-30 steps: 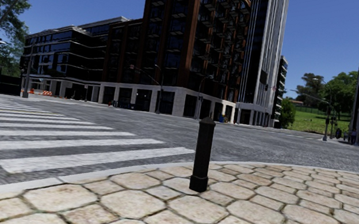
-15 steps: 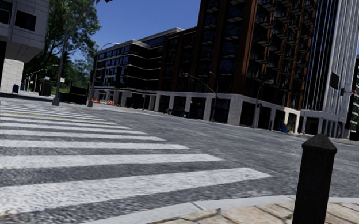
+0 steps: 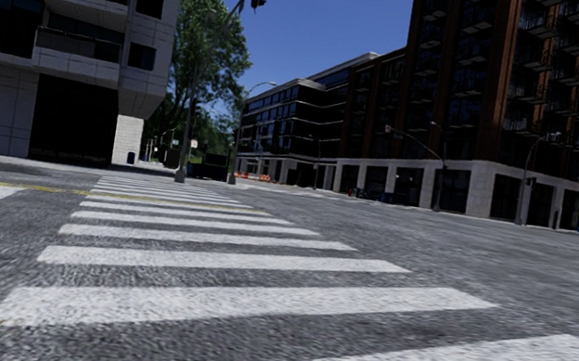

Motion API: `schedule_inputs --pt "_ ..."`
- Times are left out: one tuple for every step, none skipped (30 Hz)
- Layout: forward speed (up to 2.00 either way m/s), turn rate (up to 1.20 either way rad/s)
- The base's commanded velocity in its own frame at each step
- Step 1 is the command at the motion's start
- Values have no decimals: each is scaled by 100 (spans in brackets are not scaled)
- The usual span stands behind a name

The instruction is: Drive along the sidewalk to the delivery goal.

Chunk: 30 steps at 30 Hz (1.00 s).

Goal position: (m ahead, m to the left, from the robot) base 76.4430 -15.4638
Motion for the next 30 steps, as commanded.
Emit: schedule_inputs --pt "169 60" --pt "166 60" --pt "164 58" --pt "164 58" --pt "161 57" --pt "159 56" --pt "156 53" --pt "156 53" --pt "155 50" --pt "154 42" --pt "154 24" --pt "154 24" --pt "154 0" --pt "154 0" --pt "154 0" --pt "154 0" --pt "154 0" --pt "154 0" --pt "154 0" --pt "154 0" --pt "153 0" --pt "153 0" --pt "153 0" --pt "153 0" --pt "153 0" --pt "153 0" --pt "153 0" --pt "153 0" --pt "152 0" --pt "152 0"
